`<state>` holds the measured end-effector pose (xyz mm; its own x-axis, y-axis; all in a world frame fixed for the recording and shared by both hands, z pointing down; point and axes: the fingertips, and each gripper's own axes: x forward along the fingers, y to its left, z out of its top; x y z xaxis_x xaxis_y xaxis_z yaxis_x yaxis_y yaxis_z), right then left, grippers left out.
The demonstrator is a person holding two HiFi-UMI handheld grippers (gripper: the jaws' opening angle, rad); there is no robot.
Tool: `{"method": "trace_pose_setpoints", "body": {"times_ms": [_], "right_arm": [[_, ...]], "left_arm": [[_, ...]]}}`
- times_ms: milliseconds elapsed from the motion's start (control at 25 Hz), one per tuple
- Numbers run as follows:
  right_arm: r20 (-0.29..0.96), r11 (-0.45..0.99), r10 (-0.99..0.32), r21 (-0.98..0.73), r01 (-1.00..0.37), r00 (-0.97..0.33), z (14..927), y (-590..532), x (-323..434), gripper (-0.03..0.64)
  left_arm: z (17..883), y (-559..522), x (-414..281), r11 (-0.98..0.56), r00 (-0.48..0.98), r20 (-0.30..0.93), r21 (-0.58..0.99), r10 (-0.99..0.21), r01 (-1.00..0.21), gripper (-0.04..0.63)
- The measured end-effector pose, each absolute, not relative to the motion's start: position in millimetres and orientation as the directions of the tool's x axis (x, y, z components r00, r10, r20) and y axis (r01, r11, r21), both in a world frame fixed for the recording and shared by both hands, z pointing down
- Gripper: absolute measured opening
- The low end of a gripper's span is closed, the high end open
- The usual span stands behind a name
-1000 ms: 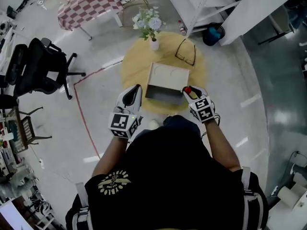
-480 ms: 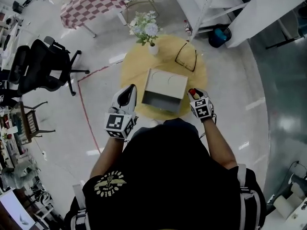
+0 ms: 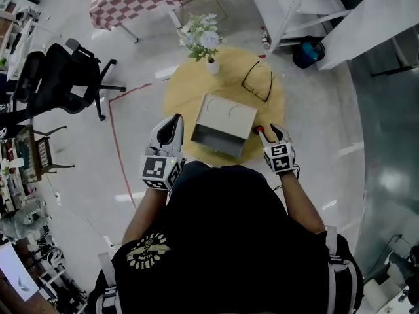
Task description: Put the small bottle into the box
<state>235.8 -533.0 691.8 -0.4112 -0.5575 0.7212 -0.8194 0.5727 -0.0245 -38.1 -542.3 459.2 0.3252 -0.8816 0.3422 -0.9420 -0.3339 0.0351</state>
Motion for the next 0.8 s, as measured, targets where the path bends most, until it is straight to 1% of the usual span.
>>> {"method": "trace_pose_setpoints", "body": {"times_ms": [80, 120, 160, 200, 320, 400, 480, 600, 720, 800], "right_arm": [[0.638, 0.562, -0.628, -0.025, -0.827, -0.446, 640, -538, 233, 0.184], [0.579, 0.564, -0.668, -0.015, -0.825, -0.467, 608, -543, 229, 0.161], [0.512, 0.571, -0.705, 0.000, -0.821, -0.491, 573, -548, 224, 0.060], [0.441, 0.582, -0.734, 0.018, -0.813, -0.516, 537, -554, 218, 0.006], [0.256, 0.609, -0.776, 0.068, -0.790, -0.576, 449, -561, 191, 0.006], [0.185, 0.593, -0.799, 0.087, -0.801, -0.572, 409, -560, 173, 0.006], [0.148, 0.568, -0.819, 0.071, -0.820, -0.555, 385, -555, 159, 0.006], [0.125, 0.525, -0.845, 0.008, -0.851, -0.520, 373, -547, 143, 0.006], [0.143, 0.475, -0.867, -0.055, -0.878, -0.478, 377, -532, 128, 0.006], [0.165, 0.446, -0.877, -0.068, -0.893, -0.450, 380, -522, 119, 0.006]], "left_arm": [[460, -543, -40, -0.345, 0.336, 0.342, 0.037, -0.878, -0.938, 0.000], [456, -545, -41, -0.351, 0.344, 0.334, 0.040, -0.878, -0.935, 0.000], [450, -548, -42, -0.360, 0.354, 0.319, 0.043, -0.879, -0.932, 0.000], [442, -552, -42, -0.370, 0.367, 0.296, 0.048, -0.882, -0.928, 0.000], [417, -560, -41, -0.411, 0.414, 0.228, 0.063, -0.881, -0.909, 0.000], [404, -562, -43, -0.453, 0.456, 0.200, 0.067, -0.867, -0.889, 0.000], [394, -560, -45, -0.501, 0.504, 0.182, 0.064, -0.844, -0.863, 0.000], [387, -554, -59, -0.552, 0.554, 0.165, 0.064, -0.816, -0.831, 0.000], [383, -547, -82, -0.571, 0.577, 0.154, 0.089, -0.802, -0.816, 0.000], [380, -545, -95, -0.586, 0.595, 0.140, 0.101, -0.792, -0.804, 0.000]]}}
